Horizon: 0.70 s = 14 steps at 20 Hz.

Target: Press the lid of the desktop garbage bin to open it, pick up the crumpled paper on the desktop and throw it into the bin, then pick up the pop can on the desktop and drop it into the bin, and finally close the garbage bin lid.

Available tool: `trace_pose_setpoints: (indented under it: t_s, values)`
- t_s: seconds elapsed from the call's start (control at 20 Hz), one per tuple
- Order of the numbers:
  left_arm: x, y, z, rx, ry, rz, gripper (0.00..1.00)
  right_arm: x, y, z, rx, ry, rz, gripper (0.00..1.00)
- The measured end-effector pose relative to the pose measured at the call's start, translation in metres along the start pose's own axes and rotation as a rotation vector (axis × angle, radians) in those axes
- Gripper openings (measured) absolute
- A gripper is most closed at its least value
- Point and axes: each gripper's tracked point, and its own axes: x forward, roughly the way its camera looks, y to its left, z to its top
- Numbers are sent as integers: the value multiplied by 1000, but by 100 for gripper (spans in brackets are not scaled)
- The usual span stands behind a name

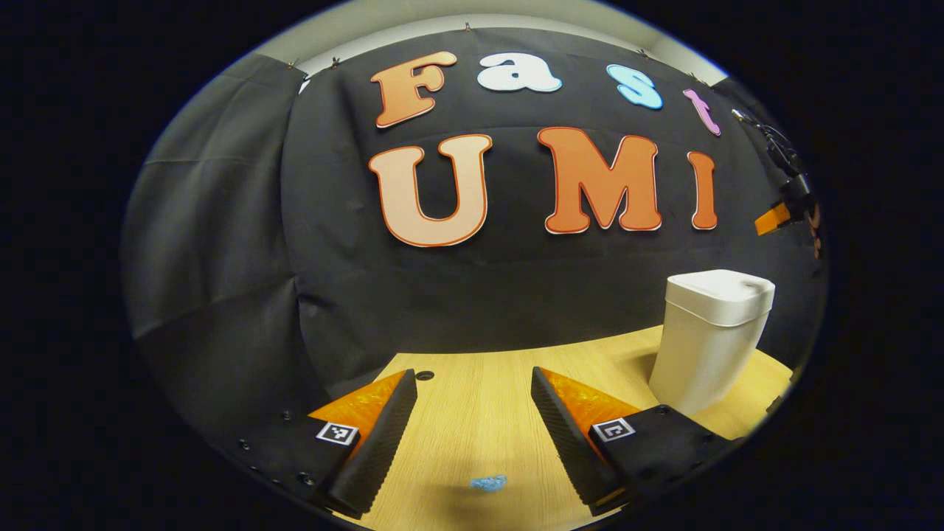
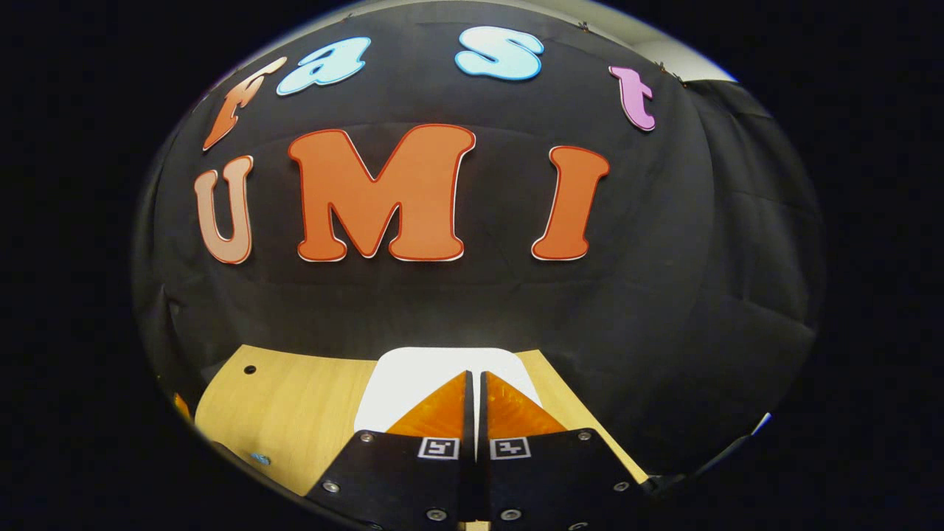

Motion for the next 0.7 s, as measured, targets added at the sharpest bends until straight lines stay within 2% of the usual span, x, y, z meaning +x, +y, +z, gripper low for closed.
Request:
trace_pose_setpoints:
  t_s: [0.3,0.65,0.7]
  values:
    - [-6,12,-2,5,1,28,99,12,1,-15,50,107,51,1]
    - [-6,17,-6,-1,14,51,99,29,20,-47,-42,233,111,1]
    - [-6,17,-7,0,14,53,96,34,23,-52,-48,247,112,1]
